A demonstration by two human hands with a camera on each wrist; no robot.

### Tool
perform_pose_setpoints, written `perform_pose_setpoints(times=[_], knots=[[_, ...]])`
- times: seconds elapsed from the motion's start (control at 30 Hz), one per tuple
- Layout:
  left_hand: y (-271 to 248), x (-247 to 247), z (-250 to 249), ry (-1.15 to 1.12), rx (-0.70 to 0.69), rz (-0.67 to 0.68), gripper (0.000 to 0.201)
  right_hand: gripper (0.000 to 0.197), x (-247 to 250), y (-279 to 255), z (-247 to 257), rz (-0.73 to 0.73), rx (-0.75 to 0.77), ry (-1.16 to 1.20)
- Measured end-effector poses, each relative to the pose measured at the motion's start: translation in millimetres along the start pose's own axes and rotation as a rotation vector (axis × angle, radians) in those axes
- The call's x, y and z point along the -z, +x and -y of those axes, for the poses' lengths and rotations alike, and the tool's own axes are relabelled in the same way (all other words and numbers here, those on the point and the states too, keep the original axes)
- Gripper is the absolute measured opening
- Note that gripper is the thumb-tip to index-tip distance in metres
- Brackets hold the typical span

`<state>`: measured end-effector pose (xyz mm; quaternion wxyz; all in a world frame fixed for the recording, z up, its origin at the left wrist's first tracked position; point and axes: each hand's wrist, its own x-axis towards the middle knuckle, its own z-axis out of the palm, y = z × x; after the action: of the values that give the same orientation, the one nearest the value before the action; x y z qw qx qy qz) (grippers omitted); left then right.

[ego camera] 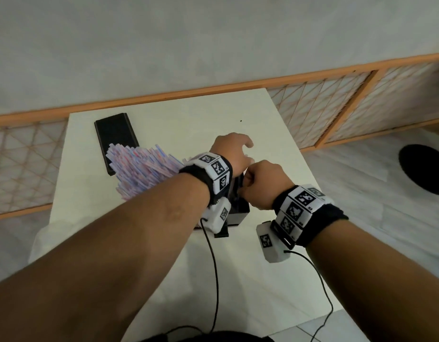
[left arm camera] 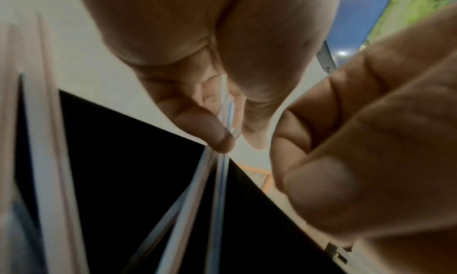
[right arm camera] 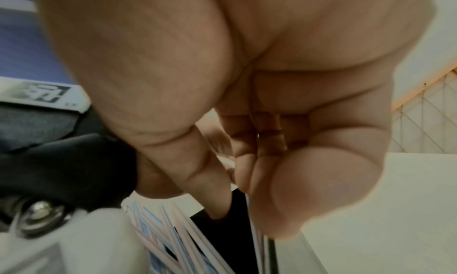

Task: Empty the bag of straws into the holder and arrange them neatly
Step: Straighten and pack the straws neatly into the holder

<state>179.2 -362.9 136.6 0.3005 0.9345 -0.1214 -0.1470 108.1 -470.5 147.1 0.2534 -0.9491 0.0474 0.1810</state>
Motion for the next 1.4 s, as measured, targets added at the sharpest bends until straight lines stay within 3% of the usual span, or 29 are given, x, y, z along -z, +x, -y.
perform_pose_setpoints(times=[0.1, 0.17, 0.3, 0.47, 0.67, 0.77, 0.87, 0.97, 1.03, 1.1, 1.17, 1.3, 1.4], knots=[[-2, 3, -7, 0.088, -0.089, -0.023, 0.01, 0.014, 1, 5, -7, -0.037, -0.064, 0.041], [-9, 17, -13, 0.113, -0.164, -0.076, 0.009, 0.024, 2, 9, -11, -0.096, -0.079, 0.042], [-38, 60, -18, 0.02, -0.24, -0.234, 0.008, 0.057, 3, 12, -5, -0.159, 0.075, 0.083], [-83, 93, 6, -0.156, -0.228, -0.401, 0.013, 0.016, -5, 13, 25, -0.082, 0.379, 0.235], [-117, 99, 49, -0.031, -0.298, -0.742, 0.031, 0.034, -45, 11, 55, 0.057, 0.453, 0.167], [-130, 104, 80, -0.105, -0.21, -0.934, 0.038, 0.04, -54, 9, 54, 0.001, 0.388, 0.005], [-142, 94, 112, -0.461, 0.061, -1.037, 0.053, 0.079, -48, 12, 40, 0.008, 0.216, -0.122], [-140, 73, 132, -0.945, 0.406, -0.998, 0.055, 0.103, -54, 28, 38, 0.191, 0.096, -0.227], [-135, 60, 138, -1.187, 0.526, -0.918, 0.046, 0.117, -61, 36, 42, 0.318, 0.099, -0.158], [-132, 47, 140, -1.382, 0.517, -0.859, 0.041, 0.123, -68, 40, 44, 0.397, 0.144, -0.114], [-132, 37, 138, -1.518, 0.471, -0.794, 0.049, 0.118, -73, 39, 44, 0.417, 0.191, -0.119], [-130, 31, 136, -1.486, 0.408, -0.734, 0.089, 0.119, -78, 38, 40, 0.419, 0.242, -0.081], [-130, 28, 134, -1.405, 0.399, -0.746, 0.094, 0.11, -82, 38, 44, 0.385, 0.262, -0.081]])
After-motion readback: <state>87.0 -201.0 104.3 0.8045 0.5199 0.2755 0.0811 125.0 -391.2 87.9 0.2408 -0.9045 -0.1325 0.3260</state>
